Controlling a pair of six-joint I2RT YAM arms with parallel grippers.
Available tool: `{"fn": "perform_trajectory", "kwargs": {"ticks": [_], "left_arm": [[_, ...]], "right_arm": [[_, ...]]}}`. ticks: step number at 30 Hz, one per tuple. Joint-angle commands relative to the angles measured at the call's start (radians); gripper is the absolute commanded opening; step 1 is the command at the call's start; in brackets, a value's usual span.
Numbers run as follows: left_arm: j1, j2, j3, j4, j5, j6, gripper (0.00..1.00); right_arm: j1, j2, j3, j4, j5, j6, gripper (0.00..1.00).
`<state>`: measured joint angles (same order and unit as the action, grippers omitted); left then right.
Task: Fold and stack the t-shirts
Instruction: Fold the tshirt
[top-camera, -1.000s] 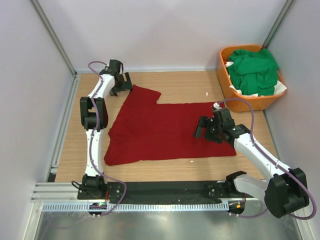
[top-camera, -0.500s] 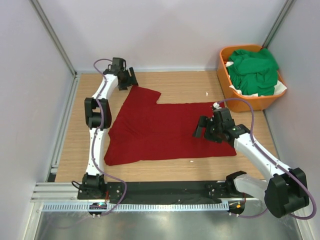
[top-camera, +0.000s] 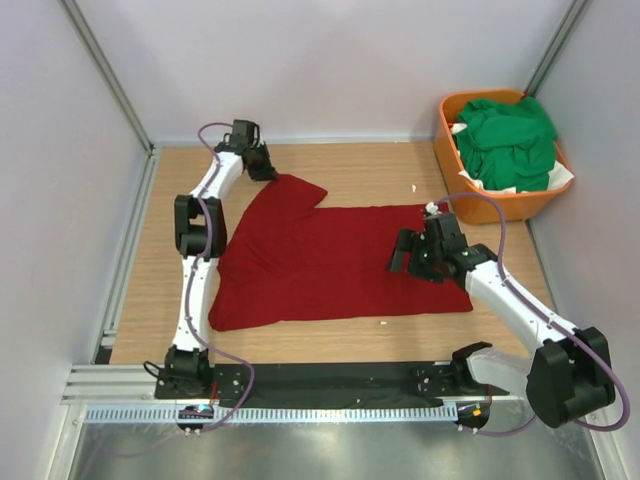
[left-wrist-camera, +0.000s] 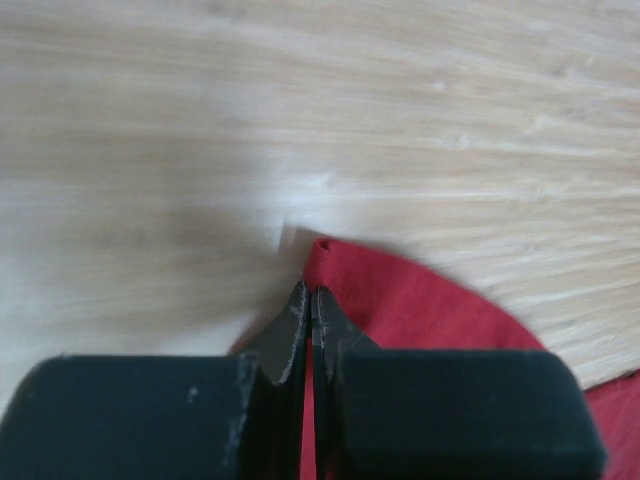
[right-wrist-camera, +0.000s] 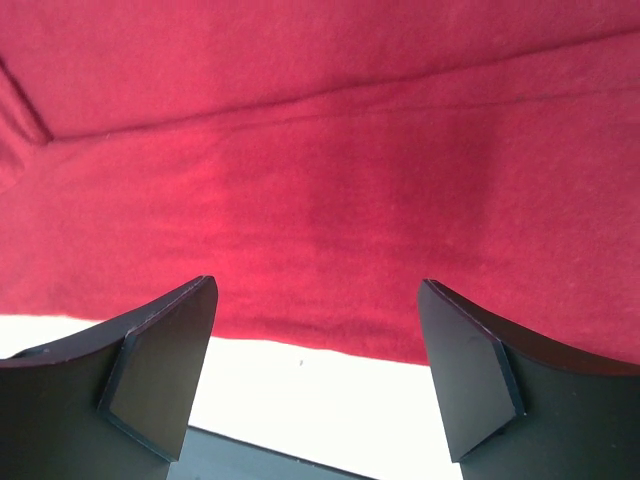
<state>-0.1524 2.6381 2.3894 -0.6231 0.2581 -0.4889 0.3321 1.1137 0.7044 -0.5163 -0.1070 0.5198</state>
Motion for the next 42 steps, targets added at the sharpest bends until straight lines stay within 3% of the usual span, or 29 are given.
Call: {"fn": "perform_trajectory", "kwargs": {"ticks": [1, 6, 15, 20, 23, 35, 42], "left_arm": [[-0.003, -0.171, -0.062, -0.041, -0.055, 0.042, 0.0], [-0.003, -0.415, -0.283, -0.066, -0.155, 0.059, 0.0], [0.054, -0.71, -0.585, -0.086, -0.293, 0.073, 0.0], [0.088, -0.71, -0.576, -0.158, -0.321, 0.119, 0.0], [0.097, -0.708, -0.562, -0.199, -0.408, 0.147, 0.0], [0.109, -0.624, -0.51, -0.245, -0.359, 0.176, 0.0], [0.108, -0.612, -0.51, -0.245, -0.346, 0.173, 0.0]], "right_arm": [[0.002, 0.038, 0.099, 0.016, 0.069, -0.012, 0.88], [0.001, 0.204, 0.343, -0.053, 0.284, -0.02, 0.88], [-0.106, 0.624, 0.812, -0.175, 0.325, -0.049, 0.88], [-0.137, 0.797, 1.03, -0.232, 0.339, -0.069, 0.88], [-0.145, 0.908, 1.14, -0.281, 0.343, -0.081, 0.88], [-0.156, 1.232, 1.455, -0.346, 0.408, -0.115, 0.81], [-0.172, 1.27, 1.419, -0.318, 0.452, -0.1, 0.7]]}}
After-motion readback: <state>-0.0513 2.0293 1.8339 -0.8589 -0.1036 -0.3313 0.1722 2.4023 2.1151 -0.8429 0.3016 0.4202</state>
